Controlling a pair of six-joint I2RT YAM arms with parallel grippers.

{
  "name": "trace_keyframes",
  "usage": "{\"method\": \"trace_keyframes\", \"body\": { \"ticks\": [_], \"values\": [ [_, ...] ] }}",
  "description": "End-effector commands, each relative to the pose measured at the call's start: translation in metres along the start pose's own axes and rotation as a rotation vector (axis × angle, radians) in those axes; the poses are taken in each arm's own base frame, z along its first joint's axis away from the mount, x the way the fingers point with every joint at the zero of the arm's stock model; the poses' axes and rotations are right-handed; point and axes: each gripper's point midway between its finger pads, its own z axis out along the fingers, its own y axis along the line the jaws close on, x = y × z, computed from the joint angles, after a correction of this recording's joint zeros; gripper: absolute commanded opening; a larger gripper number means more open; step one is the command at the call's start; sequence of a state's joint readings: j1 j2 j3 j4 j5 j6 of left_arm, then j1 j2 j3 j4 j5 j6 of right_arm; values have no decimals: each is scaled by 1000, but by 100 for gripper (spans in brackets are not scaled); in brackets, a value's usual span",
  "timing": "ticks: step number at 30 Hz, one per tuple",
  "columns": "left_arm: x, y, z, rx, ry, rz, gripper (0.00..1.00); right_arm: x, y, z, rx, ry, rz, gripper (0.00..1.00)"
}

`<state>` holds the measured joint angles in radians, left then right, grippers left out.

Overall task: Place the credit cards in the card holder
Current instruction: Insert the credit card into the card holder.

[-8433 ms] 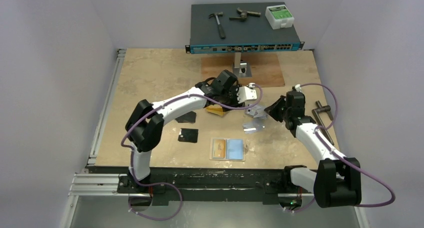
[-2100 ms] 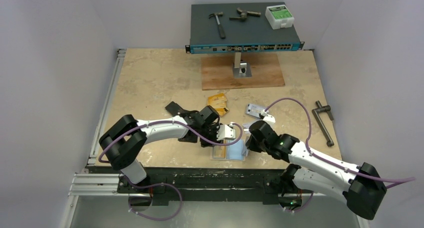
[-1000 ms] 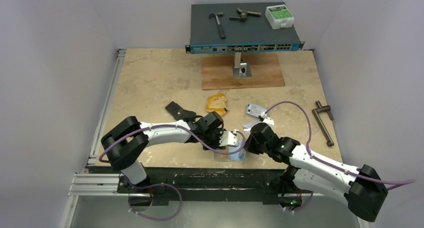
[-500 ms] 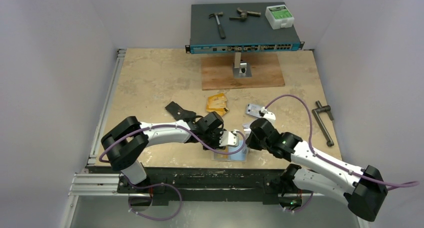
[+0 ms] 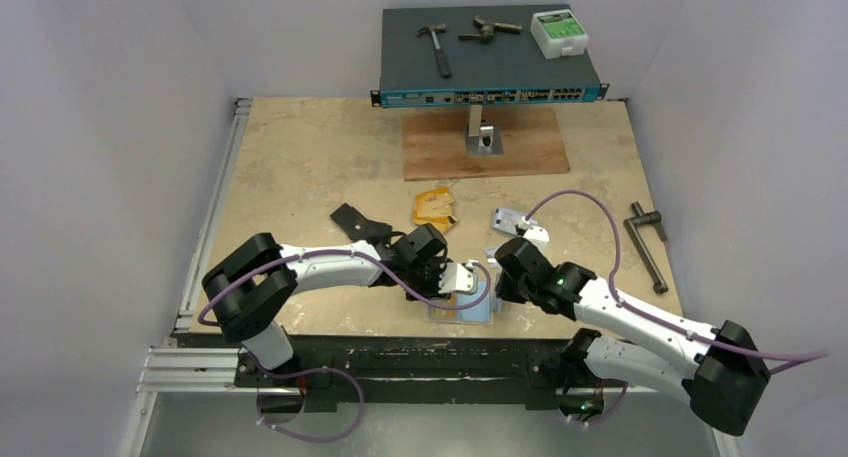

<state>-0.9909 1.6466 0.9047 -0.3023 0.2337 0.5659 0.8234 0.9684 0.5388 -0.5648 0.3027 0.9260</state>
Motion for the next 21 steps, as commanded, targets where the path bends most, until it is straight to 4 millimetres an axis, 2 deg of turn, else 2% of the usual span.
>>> {"method": "trace_keyframes", "body": {
  "ticks": [1,5,10,21],
  "values": [
    [3,-1,1,-4,3,24,37,-6,0,0,-1,-32,17,0],
    [3,-1,1,-3,4,24,37,-3,4,-3,-35,-22,35,0],
    [2,-1,1,-6,3,24,37,-11,7,-12,-72,-58,53,0],
    [2,0,0,-9,2,26,37,-1,3,-2,-46,-22,46,0]
  ]
}}
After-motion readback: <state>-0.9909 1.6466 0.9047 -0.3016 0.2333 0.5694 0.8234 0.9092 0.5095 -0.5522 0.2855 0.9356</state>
